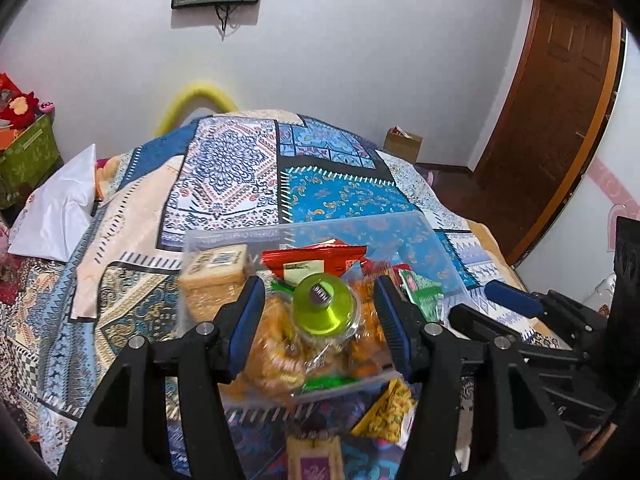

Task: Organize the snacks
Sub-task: 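Place the jelly cup in the box with the left tool while the right drops the green sachet, then grasp the purple-wrapped roll with the left tool while the right tool grasps the yellow chip bag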

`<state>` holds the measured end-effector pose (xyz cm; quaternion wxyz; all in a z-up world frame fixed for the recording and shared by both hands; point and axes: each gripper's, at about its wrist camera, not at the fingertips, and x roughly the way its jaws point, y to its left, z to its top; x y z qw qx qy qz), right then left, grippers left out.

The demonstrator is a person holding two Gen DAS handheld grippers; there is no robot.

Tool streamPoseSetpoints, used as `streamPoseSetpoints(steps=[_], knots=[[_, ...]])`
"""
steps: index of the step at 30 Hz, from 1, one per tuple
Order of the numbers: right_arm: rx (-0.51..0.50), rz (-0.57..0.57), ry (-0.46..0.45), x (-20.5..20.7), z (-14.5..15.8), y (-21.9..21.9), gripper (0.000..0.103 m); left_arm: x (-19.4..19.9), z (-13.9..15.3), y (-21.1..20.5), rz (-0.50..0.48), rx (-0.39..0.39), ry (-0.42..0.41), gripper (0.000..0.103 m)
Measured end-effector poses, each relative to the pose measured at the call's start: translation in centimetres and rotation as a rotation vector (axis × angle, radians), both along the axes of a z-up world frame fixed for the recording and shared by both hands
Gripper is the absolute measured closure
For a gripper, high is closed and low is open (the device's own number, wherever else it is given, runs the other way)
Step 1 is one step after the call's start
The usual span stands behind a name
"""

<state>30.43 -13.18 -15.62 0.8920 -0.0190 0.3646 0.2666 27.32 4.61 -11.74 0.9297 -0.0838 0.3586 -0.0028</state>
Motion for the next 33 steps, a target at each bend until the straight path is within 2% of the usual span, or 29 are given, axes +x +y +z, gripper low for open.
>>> streamPoseSetpoints(steps=[2, 7, 17, 25, 27, 33], knots=[[-0.004, 0.015, -0.010, -0.8, 0.3, 0.0, 0.046, -1.0, 0.3, 0.2, 0.004, 0.022, -0.010, 0.041], [-0.019, 0.050, -0.017, -2.7, -0.1, 0.2, 0.040, -3.0, -0.4, 0.9, 0.025, 0.076, 0.009, 0.040], [-0.089, 0.127, 0.075, -4.8, -4.3, 1.8, 0.040, -7.2, -3.2, 2.6, 0.029, 0.059, 0.089, 0.040], [-0.169, 0.134, 0.167, -3.7, -7.8, 2.8, 0.040, -8.7, -7.1, 2.8, 0.013, 0.023, 0.191, 0.040], [-0.180, 0.144, 0.191, -3.2, -8.5, 3.0, 0.036, -8.6, -8.1, 2.6, 0.004, 0.022, 0.222, 0.040], [-0.210, 0.162, 0.167, -3.6, -9.1, 3.6, 0.034, -8.5, -9.5, 1.8, -0.024, -0.005, 0.256, 0.040]])
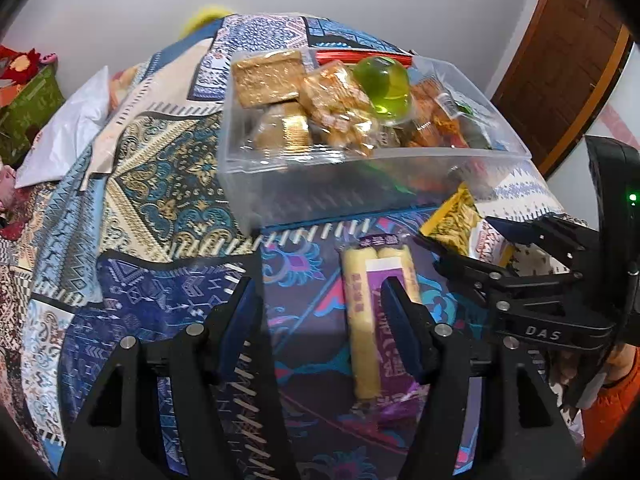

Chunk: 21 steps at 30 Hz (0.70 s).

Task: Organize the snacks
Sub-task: 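Grasp the purple-wrapped roll with the left tool while the right tool grasps the yellow chip bag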

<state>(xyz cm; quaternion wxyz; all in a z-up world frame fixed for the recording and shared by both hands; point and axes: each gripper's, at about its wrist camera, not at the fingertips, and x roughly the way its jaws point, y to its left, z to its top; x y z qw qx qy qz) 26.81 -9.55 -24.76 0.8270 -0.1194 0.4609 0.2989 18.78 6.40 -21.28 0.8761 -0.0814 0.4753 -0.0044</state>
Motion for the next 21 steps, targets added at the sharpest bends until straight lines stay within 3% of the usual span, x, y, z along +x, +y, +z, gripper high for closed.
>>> streamPoseSetpoints(steps=[2, 3, 5, 13, 15, 19, 21], knots=[[0.001, -0.002, -0.004, -0.1, 0.0, -0.1, 0.036, 0.1, 0.0, -0.3, -0.007, -0.016, 0.001, 0.040], [0.001, -0.005, -0.008, -0.2, 0.1, -0.2, 0.045, 0.1, -0.1, -0.6, -0.012, -0.024, 0.003, 0.040], [0.015, 0.002, -0.003, -0.3, 0.2, -0.3, 0.054, 0.3, -0.2, -1.0, -0.022, -0.033, 0.008, 0.040], [0.070, -0.025, 0.003, -1.4, 1.0, -1.7, 0.058, 1.0, -1.9, -2.8, -0.057, -0.062, 0.051, 0.038], [0.083, -0.032, 0.004, -1.6, 1.2, -2.1, 0.059, 0.8, -2.2, -3.4, -0.062, -0.039, 0.036, 0.038], [0.105, -0.051, -0.006, -2.0, 2.0, -2.7, 0.059, 0.7, -2.3, -4.1, -0.078, -0.031, 0.016, 0.057], [0.112, -0.057, -0.018, -2.2, 2.5, -3.0, 0.059, 0.5, -2.0, -4.2, -0.087, -0.055, 0.018, 0.058]])
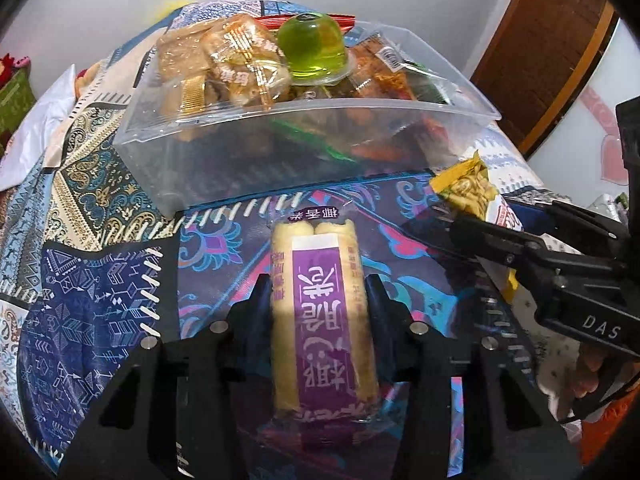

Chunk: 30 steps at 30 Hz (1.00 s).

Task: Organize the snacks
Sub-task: 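Grasp the purple-wrapped roll with the left tool while the right tool grasps the yellow chip bag, then lower the purple roll into the box with the left tool while the right drops the yellow bag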

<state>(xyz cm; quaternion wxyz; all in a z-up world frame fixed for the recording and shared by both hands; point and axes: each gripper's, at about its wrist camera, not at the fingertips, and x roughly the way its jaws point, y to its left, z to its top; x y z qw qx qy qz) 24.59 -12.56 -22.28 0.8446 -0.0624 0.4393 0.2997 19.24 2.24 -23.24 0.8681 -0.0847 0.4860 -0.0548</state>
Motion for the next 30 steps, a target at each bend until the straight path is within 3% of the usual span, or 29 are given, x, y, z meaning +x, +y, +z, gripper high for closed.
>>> streamPoseSetpoints(steps=[12, 22, 30], knots=[[0.076, -0.027, -0.103, -0.4, 4.3, -0.8, 0.059, -1.9, 6.1, 0.7, 0.026, 0.002, -0.155, 0.058], [0.147, -0.065, -0.190, 1.7, 7.9, -0.4, 0.059, 1.2, 12.0, 2.1, 0.086, 0.001, -0.308, 0.058], [0.168, -0.087, -0.221, 4.7, 9.2, 1.1, 0.059, 5.0, 13.3, 3.1, 0.124, 0.013, -0.347, 0.058]])
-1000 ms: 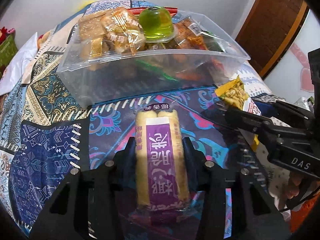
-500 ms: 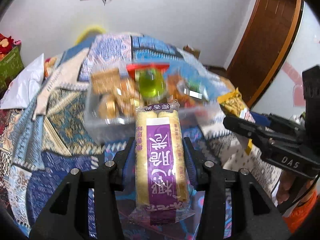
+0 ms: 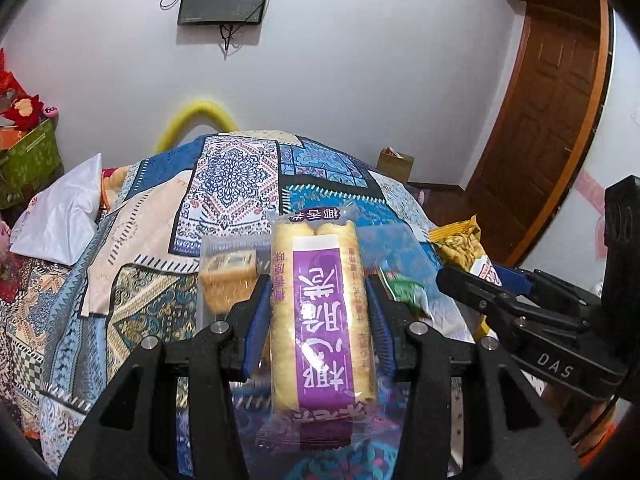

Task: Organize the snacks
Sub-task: 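Lower the purple roll into the box with the left tool while the right drops the yellow bag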

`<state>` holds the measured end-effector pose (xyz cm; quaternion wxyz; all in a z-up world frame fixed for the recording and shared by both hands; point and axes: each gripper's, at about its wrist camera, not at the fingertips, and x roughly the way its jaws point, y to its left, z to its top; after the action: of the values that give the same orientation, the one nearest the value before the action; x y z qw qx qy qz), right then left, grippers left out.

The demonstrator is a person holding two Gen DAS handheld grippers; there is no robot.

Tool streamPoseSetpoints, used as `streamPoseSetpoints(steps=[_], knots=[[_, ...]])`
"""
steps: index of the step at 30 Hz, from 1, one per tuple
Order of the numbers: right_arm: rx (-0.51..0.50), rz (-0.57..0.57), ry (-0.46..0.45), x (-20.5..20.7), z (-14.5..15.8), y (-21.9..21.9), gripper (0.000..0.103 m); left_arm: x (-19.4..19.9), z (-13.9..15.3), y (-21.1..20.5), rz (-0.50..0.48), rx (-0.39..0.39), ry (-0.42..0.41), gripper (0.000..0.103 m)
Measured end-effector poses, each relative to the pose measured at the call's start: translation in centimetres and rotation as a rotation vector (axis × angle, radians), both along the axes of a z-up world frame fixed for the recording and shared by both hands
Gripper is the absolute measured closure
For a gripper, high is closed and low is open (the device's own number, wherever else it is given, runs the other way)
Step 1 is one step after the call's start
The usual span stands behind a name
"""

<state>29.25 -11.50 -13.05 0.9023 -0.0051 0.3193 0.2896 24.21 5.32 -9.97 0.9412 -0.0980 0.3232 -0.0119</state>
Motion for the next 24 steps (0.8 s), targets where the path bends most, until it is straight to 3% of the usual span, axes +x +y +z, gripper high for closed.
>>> streamPoseSetpoints(steps=[14, 24], knots=[[-0.076, -0.065, 0.061, 5.9, -2.5, 1.6, 0.059, 6.4, -3.1, 1.0, 0.052, -0.006, 0.075, 0.058], [-0.102, -0.073, 0.108, 7.4, -4.4, 1.9, 0.057, 7.4, -4.5, 1.2, 0.039, 0.002, 0.100, 0.056]])
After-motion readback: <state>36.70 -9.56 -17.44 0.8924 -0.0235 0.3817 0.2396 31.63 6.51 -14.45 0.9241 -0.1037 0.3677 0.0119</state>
